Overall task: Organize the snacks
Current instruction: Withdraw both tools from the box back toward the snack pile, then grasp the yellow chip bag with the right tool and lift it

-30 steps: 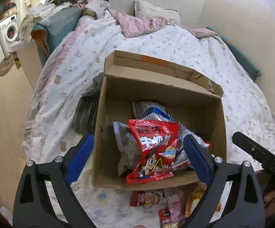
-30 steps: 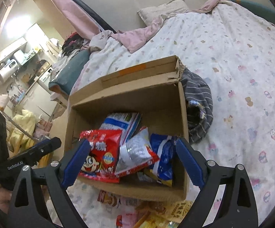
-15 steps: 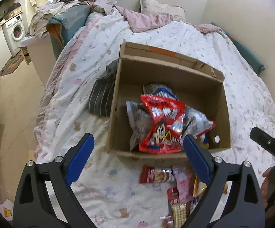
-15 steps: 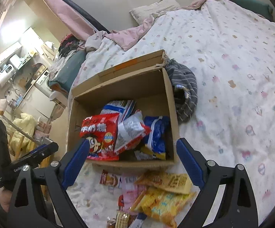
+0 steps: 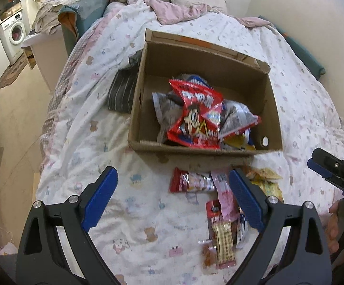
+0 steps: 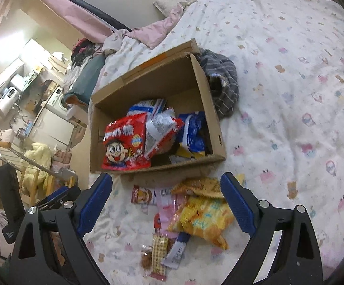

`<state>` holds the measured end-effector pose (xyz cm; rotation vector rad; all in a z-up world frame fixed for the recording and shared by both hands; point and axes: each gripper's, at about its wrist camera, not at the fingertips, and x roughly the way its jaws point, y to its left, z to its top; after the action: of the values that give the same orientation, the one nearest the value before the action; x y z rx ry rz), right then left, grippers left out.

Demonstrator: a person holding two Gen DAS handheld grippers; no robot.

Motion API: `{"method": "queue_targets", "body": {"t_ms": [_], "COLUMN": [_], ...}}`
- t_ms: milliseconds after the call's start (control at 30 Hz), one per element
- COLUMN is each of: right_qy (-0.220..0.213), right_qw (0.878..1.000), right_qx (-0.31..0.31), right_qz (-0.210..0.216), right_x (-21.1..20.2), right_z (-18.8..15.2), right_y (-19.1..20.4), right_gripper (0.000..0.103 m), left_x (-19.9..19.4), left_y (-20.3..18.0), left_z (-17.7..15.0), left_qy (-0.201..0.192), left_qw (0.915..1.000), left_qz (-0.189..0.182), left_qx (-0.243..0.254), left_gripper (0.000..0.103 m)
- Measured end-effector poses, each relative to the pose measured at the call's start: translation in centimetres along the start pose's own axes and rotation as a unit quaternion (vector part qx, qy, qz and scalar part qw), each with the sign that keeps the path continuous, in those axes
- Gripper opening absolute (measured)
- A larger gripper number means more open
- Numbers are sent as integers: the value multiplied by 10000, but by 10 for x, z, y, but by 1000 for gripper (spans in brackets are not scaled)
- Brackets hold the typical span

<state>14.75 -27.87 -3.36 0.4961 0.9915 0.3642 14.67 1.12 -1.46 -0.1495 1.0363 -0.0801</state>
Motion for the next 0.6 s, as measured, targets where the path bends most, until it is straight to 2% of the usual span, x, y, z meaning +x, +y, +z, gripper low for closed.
{"method": "queue_targets", "body": {"t_ms": [233, 433, 500, 567, 600], "right_qy": [93, 291, 497, 976, 1172], "right_qw": [9996, 9989, 9978, 9934, 9906], "right_qx": [-120, 28, 204, 566, 672], "right_qz": [-224, -369, -385, -190, -223], "right_x": [-11, -12, -7, 8, 16], "right_z": [-23, -34, -39, -45, -49], "right_y": [-6, -28, -39, -54, -59], "right_gripper": [95, 95, 95, 95, 95], "left_x": [0, 5, 7, 10, 12], "left_y": [-8, -7, -6, -4, -4], "left_z": [-17, -28, -30, -31, -31], "left_qy": [86, 212, 257, 321, 360], "left_qw": [9999, 9997, 9996, 9994, 9993], "left_qz": [15, 52, 98, 98, 89], "left_qx": [100, 103, 79, 34, 9], "left_gripper": [93, 93, 93, 93, 93]}}
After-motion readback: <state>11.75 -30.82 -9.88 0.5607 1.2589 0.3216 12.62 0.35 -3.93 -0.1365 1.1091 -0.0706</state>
